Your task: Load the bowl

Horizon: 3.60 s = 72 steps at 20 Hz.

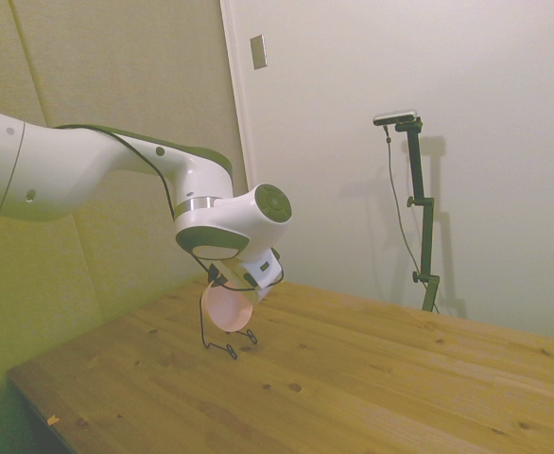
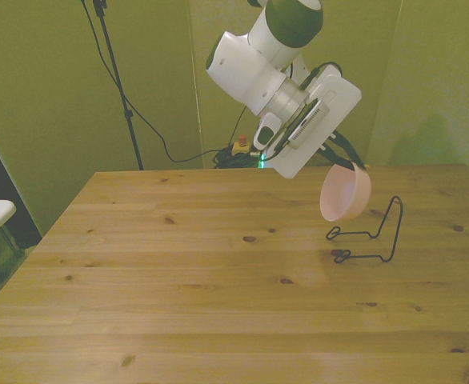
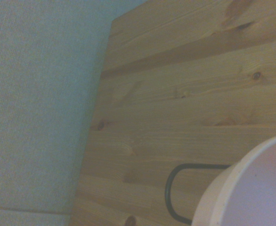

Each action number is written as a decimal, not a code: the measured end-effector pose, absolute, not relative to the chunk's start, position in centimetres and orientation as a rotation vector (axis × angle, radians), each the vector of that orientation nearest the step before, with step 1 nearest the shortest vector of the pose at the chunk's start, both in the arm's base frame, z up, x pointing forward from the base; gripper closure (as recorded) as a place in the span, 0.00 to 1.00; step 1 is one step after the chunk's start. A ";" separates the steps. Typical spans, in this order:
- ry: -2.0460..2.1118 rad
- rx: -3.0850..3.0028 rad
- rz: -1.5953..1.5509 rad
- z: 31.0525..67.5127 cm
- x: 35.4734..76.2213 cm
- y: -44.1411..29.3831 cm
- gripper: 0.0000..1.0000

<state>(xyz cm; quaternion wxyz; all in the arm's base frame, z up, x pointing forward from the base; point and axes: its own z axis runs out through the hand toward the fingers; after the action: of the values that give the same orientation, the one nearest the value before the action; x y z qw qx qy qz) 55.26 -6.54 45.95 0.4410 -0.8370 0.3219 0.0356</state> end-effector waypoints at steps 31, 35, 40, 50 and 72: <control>0.657 -1.968 0.162 39.3 58.5 -4.6 1.00; 0.658 -1.968 0.168 38.9 58.6 -4.6 1.00; 0.663 -1.968 0.180 38.1 58.6 -4.6 1.00; 0.668 -1.968 0.186 37.7 58.7 -4.6 0.00; 1.070 -2.307 -0.034 47.5 47.9 -9.8 0.00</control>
<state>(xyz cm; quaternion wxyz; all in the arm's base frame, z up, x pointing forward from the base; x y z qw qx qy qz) 47.92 -9.81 47.49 0.2946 -0.8668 0.4022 -0.0130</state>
